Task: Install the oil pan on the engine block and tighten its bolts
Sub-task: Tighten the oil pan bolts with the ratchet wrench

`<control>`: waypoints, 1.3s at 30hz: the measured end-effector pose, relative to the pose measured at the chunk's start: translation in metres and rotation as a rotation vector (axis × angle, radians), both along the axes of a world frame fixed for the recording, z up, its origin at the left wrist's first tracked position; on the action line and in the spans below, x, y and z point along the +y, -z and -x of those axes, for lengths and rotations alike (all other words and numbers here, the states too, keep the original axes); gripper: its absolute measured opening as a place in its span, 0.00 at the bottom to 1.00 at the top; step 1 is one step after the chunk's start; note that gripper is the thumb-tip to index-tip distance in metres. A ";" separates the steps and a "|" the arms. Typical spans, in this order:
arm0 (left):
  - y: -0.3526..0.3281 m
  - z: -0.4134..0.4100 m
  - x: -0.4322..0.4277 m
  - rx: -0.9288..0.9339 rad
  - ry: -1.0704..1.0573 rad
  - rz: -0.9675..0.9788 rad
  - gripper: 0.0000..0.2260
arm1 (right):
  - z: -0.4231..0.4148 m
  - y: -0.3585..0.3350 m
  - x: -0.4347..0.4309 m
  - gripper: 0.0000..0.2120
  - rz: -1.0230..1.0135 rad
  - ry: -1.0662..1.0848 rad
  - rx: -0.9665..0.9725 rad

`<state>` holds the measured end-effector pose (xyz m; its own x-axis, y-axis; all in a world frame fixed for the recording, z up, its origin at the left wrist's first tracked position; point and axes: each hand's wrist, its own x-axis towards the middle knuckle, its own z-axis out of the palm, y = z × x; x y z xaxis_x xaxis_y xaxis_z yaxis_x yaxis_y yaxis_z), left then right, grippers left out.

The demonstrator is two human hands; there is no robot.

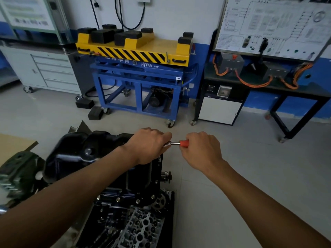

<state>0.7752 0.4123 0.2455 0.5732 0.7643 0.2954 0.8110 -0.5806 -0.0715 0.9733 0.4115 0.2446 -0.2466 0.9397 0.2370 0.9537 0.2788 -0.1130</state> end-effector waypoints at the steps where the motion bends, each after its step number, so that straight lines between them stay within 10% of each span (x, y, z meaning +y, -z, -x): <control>1: 0.000 0.001 0.001 0.002 -0.001 0.000 0.09 | 0.001 0.000 -0.002 0.19 0.028 -0.003 0.002; 19: -0.004 0.004 -0.006 0.032 -0.121 0.161 0.09 | 0.019 -0.003 -0.035 0.17 0.310 -0.202 0.095; 26: 0.008 -0.005 -0.021 0.006 -0.296 0.088 0.17 | 0.019 -0.018 0.033 0.13 -0.034 -0.159 -0.227; 39: 0.015 -0.019 -0.017 -0.135 -0.532 0.099 0.16 | 0.017 -0.017 0.027 0.10 -0.037 -0.168 -0.061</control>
